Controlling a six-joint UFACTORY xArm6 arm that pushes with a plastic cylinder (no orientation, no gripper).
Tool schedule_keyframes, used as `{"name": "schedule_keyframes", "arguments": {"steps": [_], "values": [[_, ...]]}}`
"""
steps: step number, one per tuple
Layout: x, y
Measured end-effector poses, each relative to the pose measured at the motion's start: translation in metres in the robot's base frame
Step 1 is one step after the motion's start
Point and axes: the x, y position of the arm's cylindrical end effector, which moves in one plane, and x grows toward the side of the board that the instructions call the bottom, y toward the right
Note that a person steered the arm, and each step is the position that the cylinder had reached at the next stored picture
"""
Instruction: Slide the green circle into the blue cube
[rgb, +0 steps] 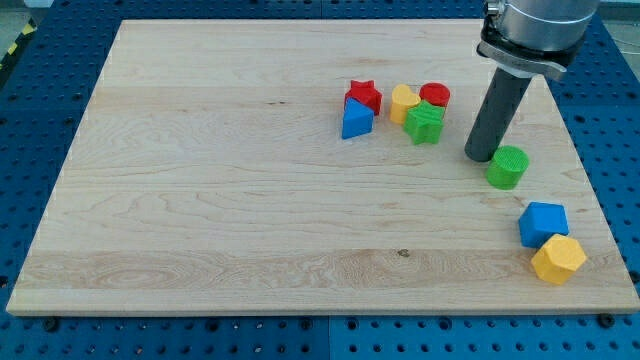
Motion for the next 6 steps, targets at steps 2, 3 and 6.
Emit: {"name": "schedule_keyframes", "arguments": {"steps": [2, 3, 6], "values": [[-0.036, 0.001], [-0.024, 0.004], [0.021, 0.028]]}}
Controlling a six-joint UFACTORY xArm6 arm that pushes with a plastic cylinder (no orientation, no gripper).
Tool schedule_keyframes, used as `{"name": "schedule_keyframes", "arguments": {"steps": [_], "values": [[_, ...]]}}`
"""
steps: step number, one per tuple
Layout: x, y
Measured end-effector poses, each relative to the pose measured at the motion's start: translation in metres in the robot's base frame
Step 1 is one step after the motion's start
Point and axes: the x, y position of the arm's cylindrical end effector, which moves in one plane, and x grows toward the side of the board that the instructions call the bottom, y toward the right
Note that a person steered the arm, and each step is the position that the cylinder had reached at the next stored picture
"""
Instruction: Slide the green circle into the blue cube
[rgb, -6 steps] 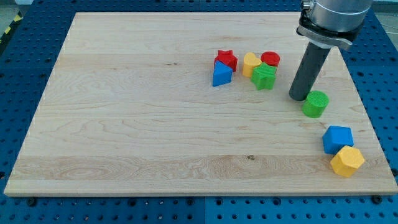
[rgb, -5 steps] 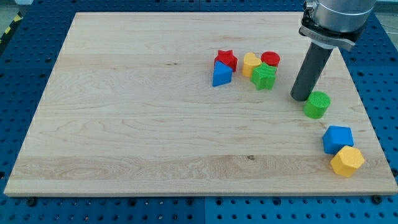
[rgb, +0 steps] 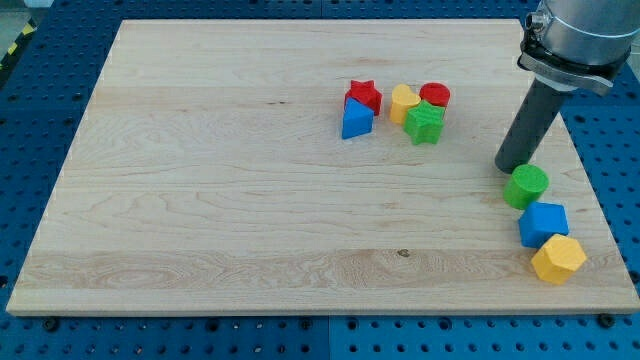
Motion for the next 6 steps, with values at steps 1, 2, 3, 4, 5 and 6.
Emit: {"name": "schedule_keyframes", "arguments": {"steps": [1, 2, 3, 4, 5, 6], "values": [[0.007, 0.0], [0.007, 0.0], [0.008, -0.009], [0.007, -0.032], [0.007, -0.046], [0.007, -0.051]]}}
